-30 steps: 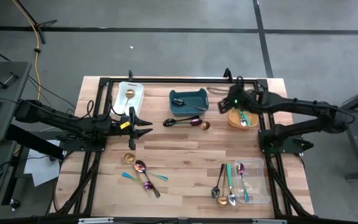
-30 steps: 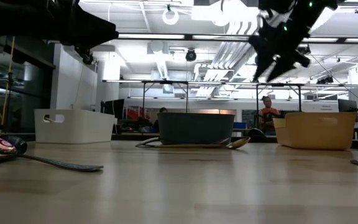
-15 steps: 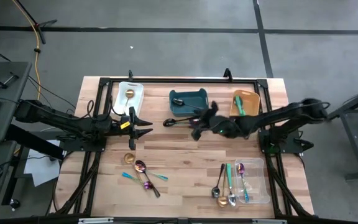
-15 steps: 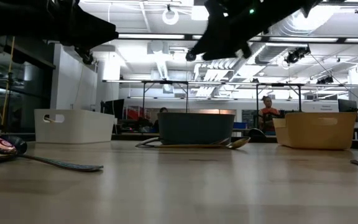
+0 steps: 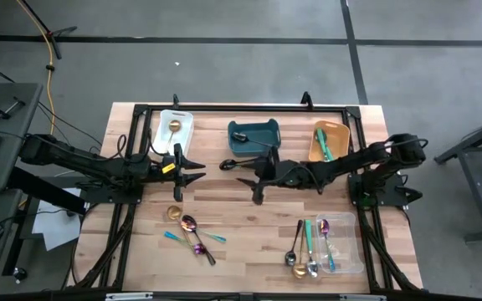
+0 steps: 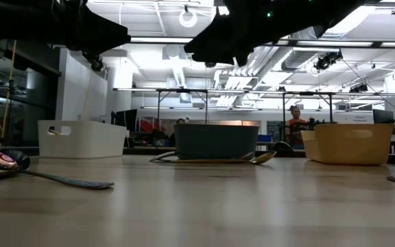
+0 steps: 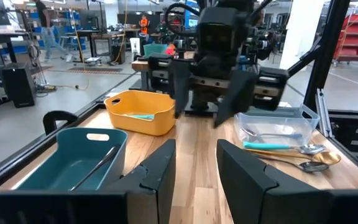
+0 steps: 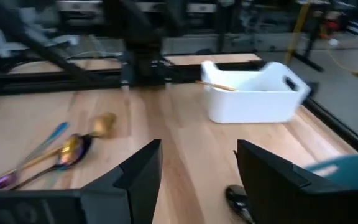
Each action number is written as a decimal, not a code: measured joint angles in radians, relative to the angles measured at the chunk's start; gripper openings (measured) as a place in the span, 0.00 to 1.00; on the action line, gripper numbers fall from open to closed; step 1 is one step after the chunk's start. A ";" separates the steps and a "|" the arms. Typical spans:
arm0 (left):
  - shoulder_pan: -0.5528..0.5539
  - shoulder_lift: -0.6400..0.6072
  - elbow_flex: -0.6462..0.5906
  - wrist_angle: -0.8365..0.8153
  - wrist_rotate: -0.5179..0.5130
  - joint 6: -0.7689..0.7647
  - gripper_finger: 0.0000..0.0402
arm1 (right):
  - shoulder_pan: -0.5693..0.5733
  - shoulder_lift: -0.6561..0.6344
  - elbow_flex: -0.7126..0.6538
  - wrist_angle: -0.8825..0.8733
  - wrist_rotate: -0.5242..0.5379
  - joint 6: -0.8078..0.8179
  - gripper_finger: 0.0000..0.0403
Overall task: Sort silverware by color (type)
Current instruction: Put the purple spoon into the transparent bin
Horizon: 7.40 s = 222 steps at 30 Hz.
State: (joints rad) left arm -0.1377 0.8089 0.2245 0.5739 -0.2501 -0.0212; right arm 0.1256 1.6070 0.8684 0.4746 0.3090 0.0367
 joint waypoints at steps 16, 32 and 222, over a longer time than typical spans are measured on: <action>0.000 0.000 0.000 -0.001 0.000 0.026 0.28 | 0.018 0.000 0.000 0.007 -0.006 -0.071 0.50; 0.000 0.000 0.000 -0.006 0.005 0.007 0.28 | 0.018 0.000 0.000 0.001 -0.006 -0.071 0.50; -0.152 0.568 0.190 0.125 -0.865 -0.086 0.00 | -0.022 0.084 0.002 0.277 0.116 0.314 0.50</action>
State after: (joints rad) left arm -0.2892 1.3774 0.4140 0.6986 -1.1146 -0.1067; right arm 0.1031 1.6907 0.8700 0.7515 0.4253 0.3503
